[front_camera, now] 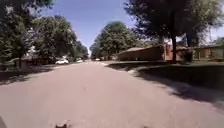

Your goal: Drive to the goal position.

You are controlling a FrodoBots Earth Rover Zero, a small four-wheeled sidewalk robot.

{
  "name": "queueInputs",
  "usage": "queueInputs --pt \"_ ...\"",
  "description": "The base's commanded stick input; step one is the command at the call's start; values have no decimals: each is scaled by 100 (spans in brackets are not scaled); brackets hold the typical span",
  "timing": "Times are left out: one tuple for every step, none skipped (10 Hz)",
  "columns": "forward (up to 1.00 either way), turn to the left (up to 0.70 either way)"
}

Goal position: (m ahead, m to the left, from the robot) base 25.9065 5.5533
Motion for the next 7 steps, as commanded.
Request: queueInputs --pt "70 0" --pt "70 0" --pt "70 0" --pt "70 0" --pt "70 0" --pt "70 0" --pt "70 0"
